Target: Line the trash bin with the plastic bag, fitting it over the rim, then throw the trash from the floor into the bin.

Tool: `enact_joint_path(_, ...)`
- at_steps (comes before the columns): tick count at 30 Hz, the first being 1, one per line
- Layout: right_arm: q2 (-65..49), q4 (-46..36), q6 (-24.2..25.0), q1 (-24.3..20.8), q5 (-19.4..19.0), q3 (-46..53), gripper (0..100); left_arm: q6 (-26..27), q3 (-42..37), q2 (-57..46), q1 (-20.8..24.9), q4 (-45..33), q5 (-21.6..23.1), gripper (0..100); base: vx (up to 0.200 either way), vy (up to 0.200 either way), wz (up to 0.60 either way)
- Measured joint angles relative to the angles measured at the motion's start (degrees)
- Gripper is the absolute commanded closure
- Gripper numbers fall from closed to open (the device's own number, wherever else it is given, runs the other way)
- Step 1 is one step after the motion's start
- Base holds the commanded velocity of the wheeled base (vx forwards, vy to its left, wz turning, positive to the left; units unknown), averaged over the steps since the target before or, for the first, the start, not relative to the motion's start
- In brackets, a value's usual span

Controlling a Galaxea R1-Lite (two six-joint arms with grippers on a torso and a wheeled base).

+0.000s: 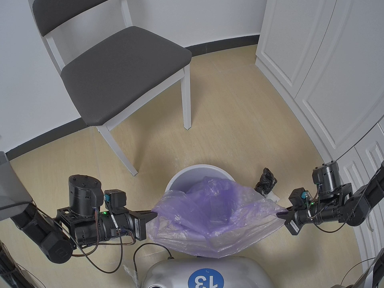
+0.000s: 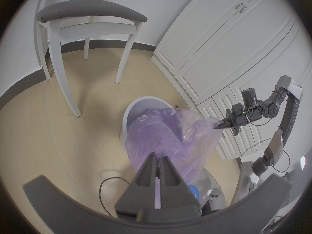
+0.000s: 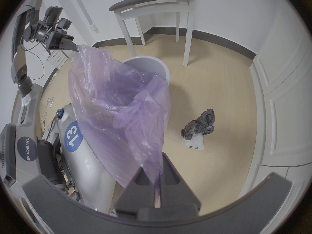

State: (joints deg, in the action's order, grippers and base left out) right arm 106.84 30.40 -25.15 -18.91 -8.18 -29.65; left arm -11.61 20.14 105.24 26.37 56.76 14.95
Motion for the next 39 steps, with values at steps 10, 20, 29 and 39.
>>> enact_joint_path(10,9.45,19.63,10.44,-1.60,1.80,-2.01,100,-1.06,0.98,7.68,-4.07,15.66,-0.20,100,0.000,0.000,0.00)
enact_joint_path(20,17.42,26.77,14.13,-2.83,3.47,-2.29,100,-4.56,2.43,15.63,-5.71,26.64,-3.35,100,0.000,0.000,0.00)
enact_joint_path(29,19.43,27.59,11.93,-1.76,3.43,-1.38,100,-4.45,0.11,18.69,-8.33,31.37,4.10,100,0.000,0.000,0.00)
enact_joint_path(39,17.97,27.76,2.17,-0.16,2.99,2.21,100,-2.54,-3.94,18.82,-9.75,32.24,9.92,100,0.000,0.000,0.00)
